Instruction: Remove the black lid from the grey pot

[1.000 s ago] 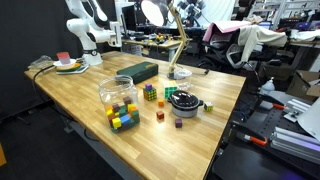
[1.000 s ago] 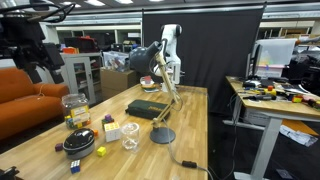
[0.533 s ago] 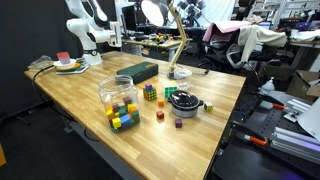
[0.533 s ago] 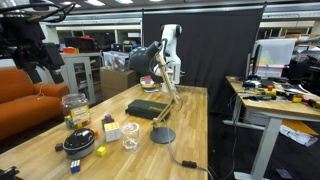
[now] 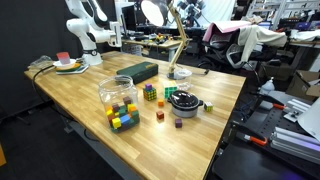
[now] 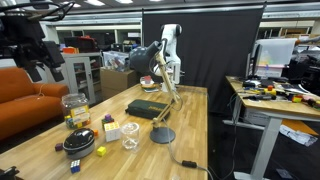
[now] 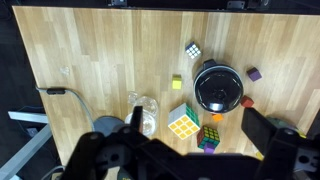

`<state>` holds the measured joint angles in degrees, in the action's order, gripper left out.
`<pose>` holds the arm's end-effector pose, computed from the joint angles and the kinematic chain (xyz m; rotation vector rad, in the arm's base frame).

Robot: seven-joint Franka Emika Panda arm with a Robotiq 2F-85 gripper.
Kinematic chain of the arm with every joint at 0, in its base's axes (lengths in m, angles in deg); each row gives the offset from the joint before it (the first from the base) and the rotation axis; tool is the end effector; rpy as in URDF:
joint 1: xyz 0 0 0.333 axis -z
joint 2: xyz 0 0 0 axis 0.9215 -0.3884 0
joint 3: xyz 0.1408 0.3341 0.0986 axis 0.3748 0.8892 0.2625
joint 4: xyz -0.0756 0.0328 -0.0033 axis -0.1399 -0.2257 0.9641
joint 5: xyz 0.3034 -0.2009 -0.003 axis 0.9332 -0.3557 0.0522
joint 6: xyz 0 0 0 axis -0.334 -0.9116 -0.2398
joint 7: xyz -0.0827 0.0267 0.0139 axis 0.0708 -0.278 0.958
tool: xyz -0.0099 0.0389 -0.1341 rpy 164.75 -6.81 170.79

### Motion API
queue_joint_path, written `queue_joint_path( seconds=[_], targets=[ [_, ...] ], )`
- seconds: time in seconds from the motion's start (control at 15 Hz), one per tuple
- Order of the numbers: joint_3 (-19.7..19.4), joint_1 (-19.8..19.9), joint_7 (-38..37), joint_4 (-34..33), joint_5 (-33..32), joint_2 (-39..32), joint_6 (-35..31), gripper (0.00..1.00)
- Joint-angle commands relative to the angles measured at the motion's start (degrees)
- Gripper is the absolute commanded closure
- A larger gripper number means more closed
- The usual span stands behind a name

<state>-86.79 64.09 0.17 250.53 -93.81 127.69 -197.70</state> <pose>0.2216 0.0085 0.4571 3.0067 0.3907 0.2523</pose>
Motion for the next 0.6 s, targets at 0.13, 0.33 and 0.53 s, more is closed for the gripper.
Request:
queue_joint_path(
  seconds=[0.13,0.33,0.53],
  targets=[
    [8.08,-5.49,-4.80,-1.28,-0.91,-11.48,-6.63,0.00],
    [12.99,-6.97,-8.40,-4.69,-2.69,-22.74,-12.05,0.00],
    [16.11,-5.79,-12.77,-9.76,-6.47,-33.98,-16.69,0.00]
  ],
)
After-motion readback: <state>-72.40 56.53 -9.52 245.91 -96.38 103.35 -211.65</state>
